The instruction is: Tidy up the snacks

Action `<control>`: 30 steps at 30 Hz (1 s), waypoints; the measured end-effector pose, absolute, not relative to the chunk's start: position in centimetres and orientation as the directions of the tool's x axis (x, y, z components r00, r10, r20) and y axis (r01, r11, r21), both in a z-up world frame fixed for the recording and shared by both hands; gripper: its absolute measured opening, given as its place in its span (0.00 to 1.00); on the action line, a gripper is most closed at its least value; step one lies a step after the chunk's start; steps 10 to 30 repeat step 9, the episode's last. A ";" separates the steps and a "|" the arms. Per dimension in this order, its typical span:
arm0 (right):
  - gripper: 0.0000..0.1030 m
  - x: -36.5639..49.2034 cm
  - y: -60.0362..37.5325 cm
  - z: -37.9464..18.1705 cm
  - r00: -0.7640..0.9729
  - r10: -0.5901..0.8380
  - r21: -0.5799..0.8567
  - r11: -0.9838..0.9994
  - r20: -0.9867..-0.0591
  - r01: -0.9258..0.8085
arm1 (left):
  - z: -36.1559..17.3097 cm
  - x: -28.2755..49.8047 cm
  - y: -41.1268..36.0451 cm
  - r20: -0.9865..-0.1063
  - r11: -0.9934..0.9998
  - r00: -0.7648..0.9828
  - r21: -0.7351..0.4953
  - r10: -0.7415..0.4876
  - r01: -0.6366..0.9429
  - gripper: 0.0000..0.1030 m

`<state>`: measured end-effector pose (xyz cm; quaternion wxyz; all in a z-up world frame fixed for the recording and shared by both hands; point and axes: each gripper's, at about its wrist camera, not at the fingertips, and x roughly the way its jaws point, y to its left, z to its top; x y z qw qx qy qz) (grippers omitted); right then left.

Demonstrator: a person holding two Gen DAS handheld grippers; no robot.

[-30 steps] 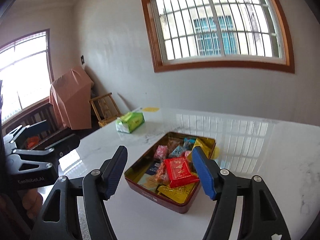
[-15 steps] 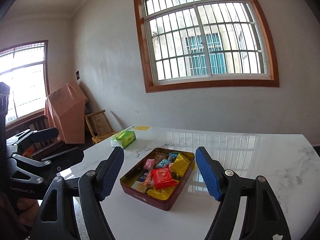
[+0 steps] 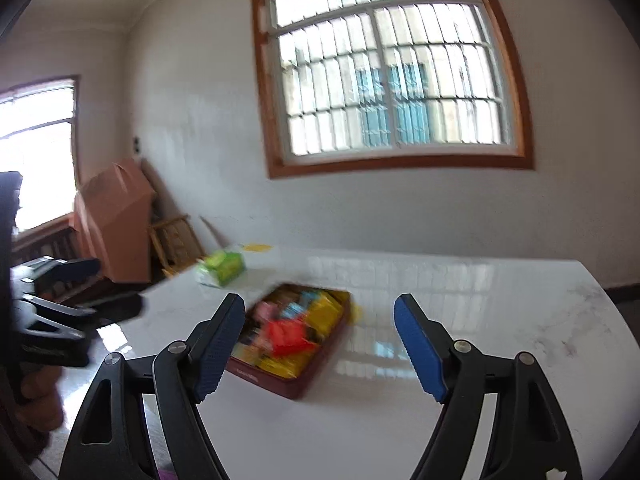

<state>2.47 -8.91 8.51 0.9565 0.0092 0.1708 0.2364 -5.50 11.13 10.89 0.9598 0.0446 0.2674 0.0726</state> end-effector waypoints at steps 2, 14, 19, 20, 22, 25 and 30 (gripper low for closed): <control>0.73 3.6 -10.4 7.4 0.835 0.411 0.093 0.909 -0.366 -0.406 | 9.9 -5.1 11.2 -0.525 0.984 0.834 0.123 0.172 -0.125 1.00; 0.75 10.3 -20.2 0.8 0.807 0.124 0.049 0.992 -0.577 -0.117 | 7.4 -3.4 11.6 -0.573 0.973 0.786 0.144 0.230 -0.180 1.00; 0.75 10.3 -20.2 0.8 0.807 0.124 0.049 0.992 -0.577 -0.117 | 7.4 -3.4 11.6 -0.573 0.973 0.786 0.144 0.230 -0.180 1.00; 0.75 10.3 -20.2 0.8 0.807 0.124 0.049 0.992 -0.577 -0.117 | 7.4 -3.4 11.6 -0.573 0.973 0.786 0.144 0.230 -0.180 1.00; 0.75 10.3 -20.2 0.8 0.807 0.124 0.049 0.992 -0.577 -0.117 | 7.4 -3.4 11.6 -0.573 0.973 0.786 0.144 0.230 -0.180 1.00; 0.75 10.3 -20.2 0.8 0.807 0.124 0.049 0.992 -0.577 -0.117 | 7.4 -3.4 11.6 -0.573 0.973 0.786 0.144 0.230 -0.180 1.00; 0.75 10.3 -20.2 0.8 0.807 0.124 0.049 0.992 -0.577 -0.117 | 7.4 -3.4 11.6 -0.573 0.973 0.786 0.144 0.230 -0.180 1.00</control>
